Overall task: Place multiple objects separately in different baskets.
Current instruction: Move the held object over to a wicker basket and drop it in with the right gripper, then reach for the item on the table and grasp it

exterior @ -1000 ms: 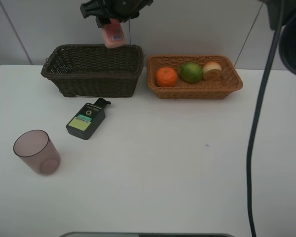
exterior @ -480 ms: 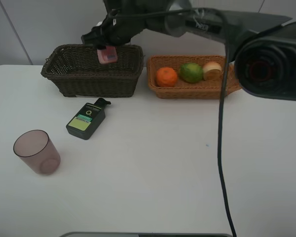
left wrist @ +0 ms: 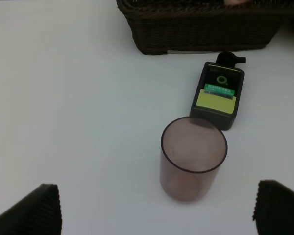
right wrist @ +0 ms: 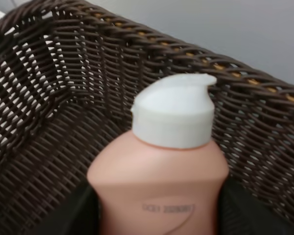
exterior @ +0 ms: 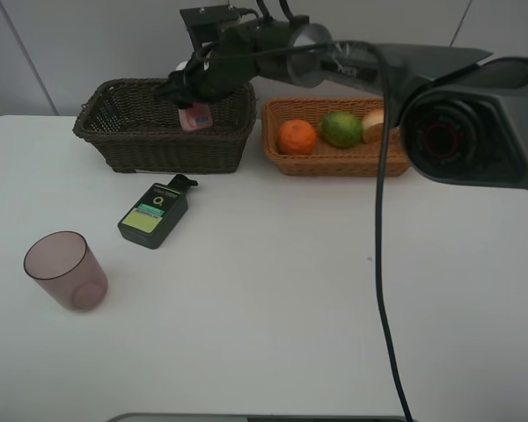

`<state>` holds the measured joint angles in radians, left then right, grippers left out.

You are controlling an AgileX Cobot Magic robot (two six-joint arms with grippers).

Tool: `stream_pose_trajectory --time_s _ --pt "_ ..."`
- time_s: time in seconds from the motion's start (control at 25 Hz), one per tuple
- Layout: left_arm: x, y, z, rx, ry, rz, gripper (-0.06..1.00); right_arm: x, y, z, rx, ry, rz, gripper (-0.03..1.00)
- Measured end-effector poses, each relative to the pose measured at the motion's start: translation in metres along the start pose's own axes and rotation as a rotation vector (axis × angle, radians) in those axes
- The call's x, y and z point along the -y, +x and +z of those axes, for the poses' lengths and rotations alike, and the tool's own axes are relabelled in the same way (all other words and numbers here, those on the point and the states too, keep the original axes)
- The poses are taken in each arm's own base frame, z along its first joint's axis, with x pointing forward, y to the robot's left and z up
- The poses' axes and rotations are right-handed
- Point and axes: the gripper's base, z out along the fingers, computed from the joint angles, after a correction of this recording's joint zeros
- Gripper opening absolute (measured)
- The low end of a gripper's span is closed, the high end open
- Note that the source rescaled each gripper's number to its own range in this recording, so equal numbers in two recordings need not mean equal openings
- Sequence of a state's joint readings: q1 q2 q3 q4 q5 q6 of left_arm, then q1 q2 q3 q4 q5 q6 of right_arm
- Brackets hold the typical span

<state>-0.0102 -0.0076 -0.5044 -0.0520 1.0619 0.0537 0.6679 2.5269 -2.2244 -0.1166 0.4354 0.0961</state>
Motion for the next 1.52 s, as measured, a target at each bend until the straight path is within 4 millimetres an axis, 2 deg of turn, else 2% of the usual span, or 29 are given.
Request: stream_pose_trajectory --time_s 0.08,0.12,0.16,0.24,0.32,0.36,0.44,0.6,0.72,0.88,1.08,1.28,1.44,1.52 --pt "0.000 0.000 0.000 0.000 0.000 0.000 1.00 0.000 0.001 0.000 -0.009 0.001 0.000 0.01" --pt "0.000 0.000 0.000 0.000 0.000 0.000 1.00 0.000 0.002 0.000 -0.020 0.002 0.000 0.05" --pt "0.000 0.000 0.000 0.000 0.000 0.000 1.00 0.000 0.003 0.000 -0.028 0.002 0.001 0.16" --pt "0.000 0.000 0.000 0.000 0.000 0.000 1.00 0.000 0.002 0.000 -0.027 0.002 0.001 0.51" --pt "0.000 0.000 0.000 0.000 0.000 0.000 1.00 0.000 0.002 -0.001 -0.029 0.003 0.001 0.76" --pt "0.000 0.000 0.000 0.000 0.000 0.000 1.00 0.000 0.002 -0.001 -0.034 0.003 0.001 0.83" --pt "0.000 0.000 0.000 0.000 0.000 0.000 1.00 0.001 0.000 -0.005 -0.048 0.005 0.001 0.90" --pt "0.000 0.000 0.000 0.000 0.000 0.000 1.00 0.001 -0.010 -0.022 -0.093 0.001 0.026 0.93" --pt "0.000 0.000 0.000 0.000 0.000 0.000 1.00 -0.001 -0.016 -0.042 -0.176 -0.025 0.079 0.93" --pt "0.000 0.000 0.000 0.000 0.000 0.000 1.00 0.003 -0.013 -0.062 -0.346 -0.041 0.135 0.93" --pt "0.000 0.000 0.000 0.000 0.000 0.000 1.00 0.021 -0.004 -0.086 -0.571 0.019 0.210 0.93" --pt "0.000 0.000 0.000 0.000 0.000 0.000 1.00 0.036 -0.005 -0.112 -0.609 0.059 0.267 0.93" --pt "0.000 0.000 0.000 0.000 0.000 0.000 1.00 0.053 0.010 -0.145 -0.676 0.094 0.295 0.93" --pt "0.000 0.000 0.000 0.000 0.000 0.000 1.00 0.063 0.027 -0.161 -0.717 0.112 0.319 0.93"
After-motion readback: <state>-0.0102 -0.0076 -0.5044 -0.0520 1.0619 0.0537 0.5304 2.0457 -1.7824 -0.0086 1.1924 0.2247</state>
